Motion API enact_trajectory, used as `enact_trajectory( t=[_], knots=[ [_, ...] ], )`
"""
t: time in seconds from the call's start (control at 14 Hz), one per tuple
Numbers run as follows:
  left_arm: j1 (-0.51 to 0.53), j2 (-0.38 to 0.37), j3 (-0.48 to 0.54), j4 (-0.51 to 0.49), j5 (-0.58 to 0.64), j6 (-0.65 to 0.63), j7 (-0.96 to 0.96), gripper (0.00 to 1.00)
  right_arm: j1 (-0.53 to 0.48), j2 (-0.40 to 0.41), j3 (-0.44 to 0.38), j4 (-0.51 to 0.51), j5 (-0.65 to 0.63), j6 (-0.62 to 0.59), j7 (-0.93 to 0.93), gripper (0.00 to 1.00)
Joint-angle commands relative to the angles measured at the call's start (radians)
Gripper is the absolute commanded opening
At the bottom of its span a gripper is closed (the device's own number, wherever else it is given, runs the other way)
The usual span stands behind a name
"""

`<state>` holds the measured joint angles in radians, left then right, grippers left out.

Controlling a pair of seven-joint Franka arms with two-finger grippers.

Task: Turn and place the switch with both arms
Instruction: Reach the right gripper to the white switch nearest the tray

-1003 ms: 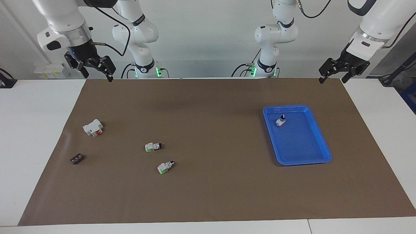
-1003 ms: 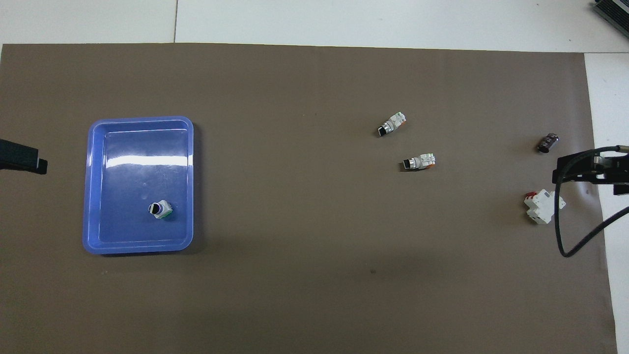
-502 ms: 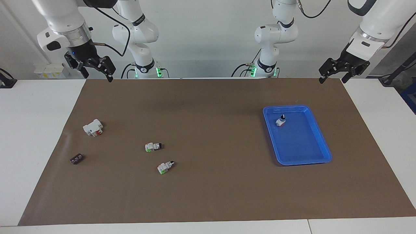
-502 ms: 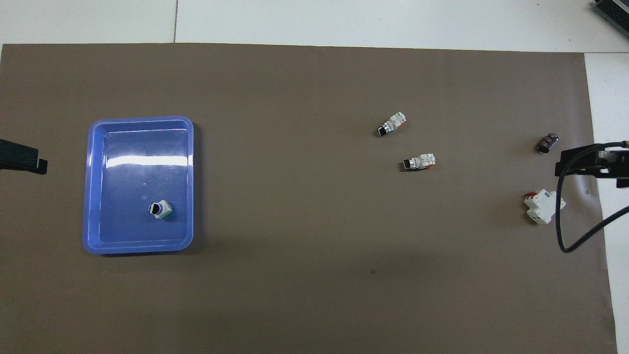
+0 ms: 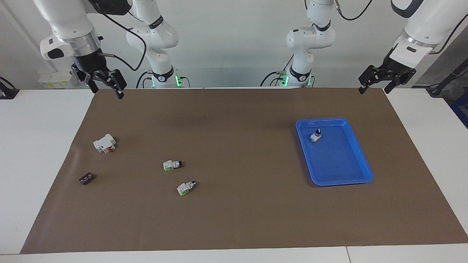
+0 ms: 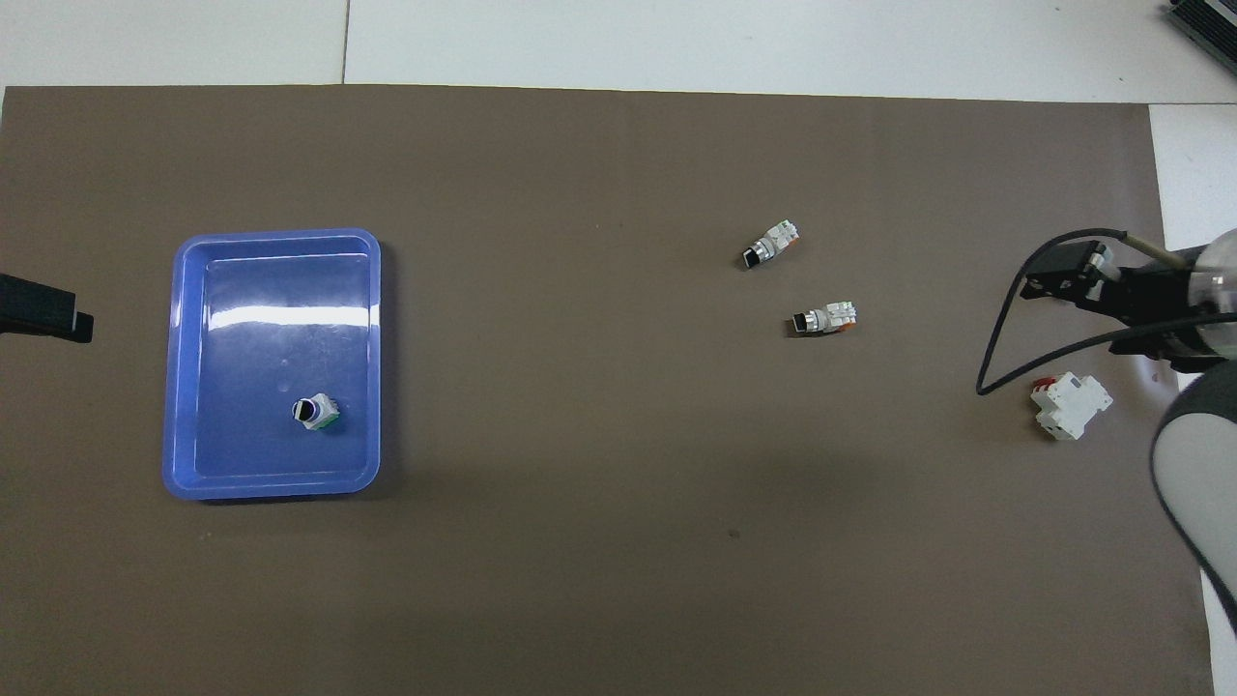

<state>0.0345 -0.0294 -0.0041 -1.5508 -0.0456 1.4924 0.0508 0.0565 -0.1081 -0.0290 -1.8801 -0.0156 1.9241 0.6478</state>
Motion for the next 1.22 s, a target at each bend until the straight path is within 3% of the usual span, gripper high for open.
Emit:
enact_trajectory(
  t=[0.0, 0.21, 0.36, 0.64, 1.15],
  knots=[
    [-0.004, -0.030, 0.003, -0.035, 0.021, 0.008, 0.011, 1.00, 0.011, 0.066, 0.003, -0.064, 0.057, 0.162, 0.265, 1.00],
    [-0.002, -0.030, 0.003, -0.035, 0.019, 0.008, 0.011, 1.00, 0.032, 0.227, 0.008, -0.060, 0.126, 0.314, 0.606, 1.00],
    [-0.002, -0.030, 0.003, -0.035, 0.019, 0.008, 0.011, 1.00, 0.069, 0.296, 0.006, -0.060, 0.263, 0.392, 0.680, 1.00],
    [-0.002, -0.030, 0.003, -0.035, 0.021, 0.008, 0.011, 1.00, 0.080, 0.393, 0.006, -0.063, 0.422, 0.404, 0.690, 1.00],
    [-0.002, -0.030, 0.003, -0.035, 0.019, 0.008, 0.011, 1.00, 0.077, 0.436, 0.003, -0.116, 0.410, 0.380, 0.506, 1.00]
  ],
)
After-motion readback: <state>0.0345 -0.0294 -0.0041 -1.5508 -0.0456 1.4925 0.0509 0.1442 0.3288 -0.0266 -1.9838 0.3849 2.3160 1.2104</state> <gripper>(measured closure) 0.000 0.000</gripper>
